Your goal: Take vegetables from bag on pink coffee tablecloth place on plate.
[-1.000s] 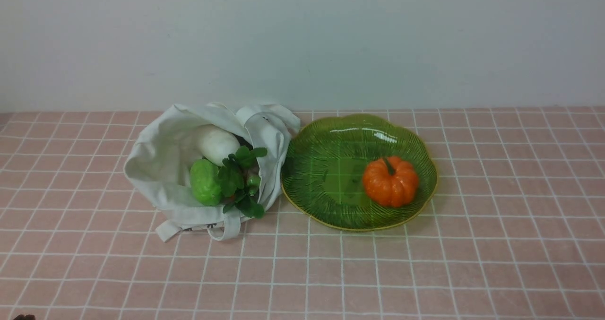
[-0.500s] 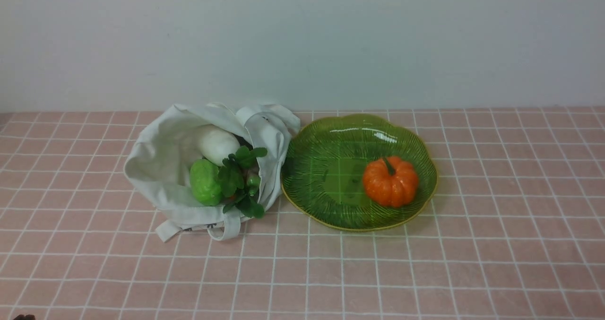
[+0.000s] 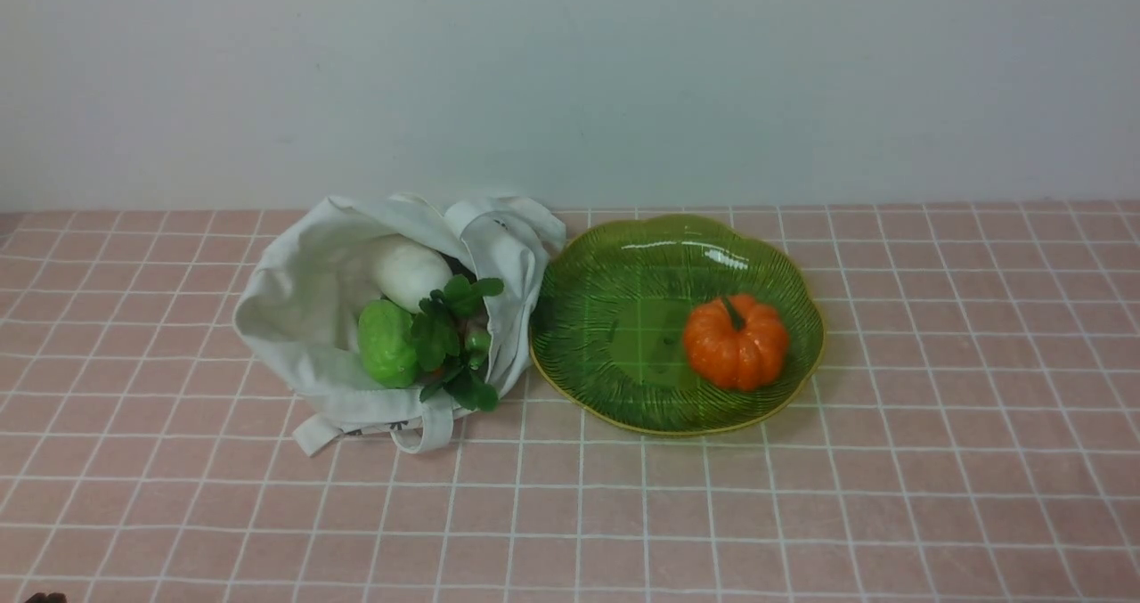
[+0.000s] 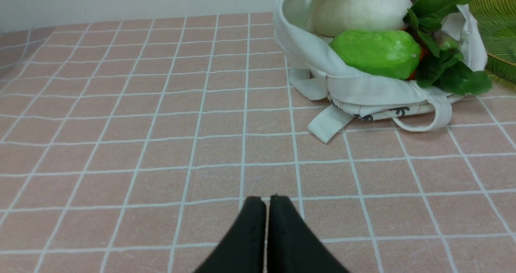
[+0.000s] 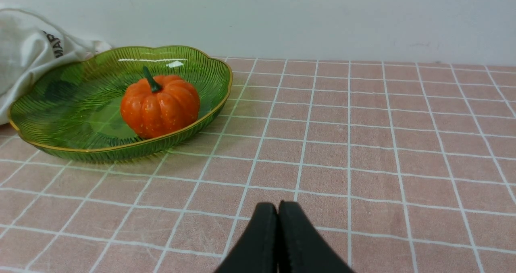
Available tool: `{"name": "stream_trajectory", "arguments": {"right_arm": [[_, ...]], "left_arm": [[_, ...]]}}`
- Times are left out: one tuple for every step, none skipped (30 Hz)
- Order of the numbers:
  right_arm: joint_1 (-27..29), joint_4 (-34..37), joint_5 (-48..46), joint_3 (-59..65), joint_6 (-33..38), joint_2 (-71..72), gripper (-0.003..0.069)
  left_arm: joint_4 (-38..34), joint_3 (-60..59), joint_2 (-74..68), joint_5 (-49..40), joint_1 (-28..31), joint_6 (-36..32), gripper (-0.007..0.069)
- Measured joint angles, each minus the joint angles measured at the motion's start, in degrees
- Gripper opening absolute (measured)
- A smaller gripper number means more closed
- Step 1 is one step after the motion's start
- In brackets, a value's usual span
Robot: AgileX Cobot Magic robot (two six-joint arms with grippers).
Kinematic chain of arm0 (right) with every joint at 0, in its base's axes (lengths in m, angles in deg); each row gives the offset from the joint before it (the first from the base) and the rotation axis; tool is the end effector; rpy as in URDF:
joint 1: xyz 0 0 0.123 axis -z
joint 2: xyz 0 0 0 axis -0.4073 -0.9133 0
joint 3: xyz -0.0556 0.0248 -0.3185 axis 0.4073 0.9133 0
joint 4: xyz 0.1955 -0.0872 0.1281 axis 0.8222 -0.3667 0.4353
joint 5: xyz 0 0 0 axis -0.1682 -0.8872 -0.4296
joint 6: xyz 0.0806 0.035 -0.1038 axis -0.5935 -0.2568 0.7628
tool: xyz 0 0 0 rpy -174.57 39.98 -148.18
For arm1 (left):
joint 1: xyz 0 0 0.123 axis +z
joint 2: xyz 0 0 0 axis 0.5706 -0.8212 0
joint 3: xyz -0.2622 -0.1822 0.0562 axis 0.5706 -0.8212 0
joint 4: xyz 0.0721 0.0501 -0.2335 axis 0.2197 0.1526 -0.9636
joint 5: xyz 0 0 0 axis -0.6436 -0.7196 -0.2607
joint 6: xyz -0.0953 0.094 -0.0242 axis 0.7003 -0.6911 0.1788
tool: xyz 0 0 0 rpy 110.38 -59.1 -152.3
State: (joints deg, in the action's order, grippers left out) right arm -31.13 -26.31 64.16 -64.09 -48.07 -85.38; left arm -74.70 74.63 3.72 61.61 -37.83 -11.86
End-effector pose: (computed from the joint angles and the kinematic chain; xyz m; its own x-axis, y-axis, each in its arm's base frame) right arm 0.0524 0.0085 0.1580 -0.3076 -0.0027 -0.9515 -0.1265 0.9912 0.0381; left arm 0.0539 -0.0008 0.1564 -0.2984 0.0183 -0.9543 0.0395 0.9992 0.0069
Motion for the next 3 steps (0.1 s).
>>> {"name": "stream_trajectory", "arguments": {"right_arm": [[0.0,0.0,0.0,0.0,0.0,0.0,-0.0015],[0.0,0.0,0.0,0.0,0.0,0.0,-0.0015],[0.0,0.0,0.0,0.0,0.0,0.0,-0.0015]], "left_arm": [[0.0,0.0,0.0,0.0,0.0,0.0,-0.0005],[0.0,0.0,0.0,0.0,0.0,0.0,-0.0005],[0.0,0.0,0.0,0.0,0.0,0.0,-0.0005]]}}
